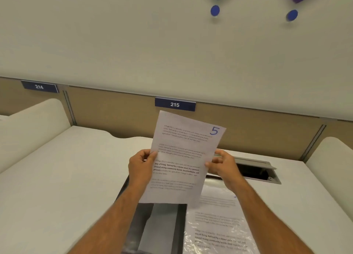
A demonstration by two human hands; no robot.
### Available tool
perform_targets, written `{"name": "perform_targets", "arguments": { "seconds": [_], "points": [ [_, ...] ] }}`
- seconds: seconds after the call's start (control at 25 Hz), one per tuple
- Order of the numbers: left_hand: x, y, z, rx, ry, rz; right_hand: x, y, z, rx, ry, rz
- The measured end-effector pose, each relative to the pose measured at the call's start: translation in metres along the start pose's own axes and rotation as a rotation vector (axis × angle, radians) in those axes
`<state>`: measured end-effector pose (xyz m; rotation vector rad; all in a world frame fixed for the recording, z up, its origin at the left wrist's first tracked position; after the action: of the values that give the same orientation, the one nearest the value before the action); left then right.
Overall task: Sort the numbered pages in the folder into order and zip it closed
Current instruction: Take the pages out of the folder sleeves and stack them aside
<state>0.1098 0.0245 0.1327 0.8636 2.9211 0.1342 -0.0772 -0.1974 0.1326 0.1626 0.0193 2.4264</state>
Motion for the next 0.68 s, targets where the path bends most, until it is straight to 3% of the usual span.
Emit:
{"name": "perform_targets", "arguments": {
  "seconds": [0.24,0.68],
  "points": [
    [0.002,0.059,0.02,-0.166,0.104,-0.147,-0.009,-0.058,-0.039,-0.05,-0.075,-0.128],
    [-0.08,0.245,0.076,-0.433,0.224,-0.231,-0.068,-0.267,-0.07,0.09,-0.167,0.103]
  ]
}}
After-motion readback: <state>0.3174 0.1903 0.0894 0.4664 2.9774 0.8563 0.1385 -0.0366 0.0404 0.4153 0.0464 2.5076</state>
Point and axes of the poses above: each hand's wrist, its own x-axis away from the middle knuckle, its own y-axis out of the back of the hand, z = x × y, the point moved 6 cm from there along -x, towards the middle knuckle, and after that the axes turned 9 degrees about z, right-handed, at the moved point
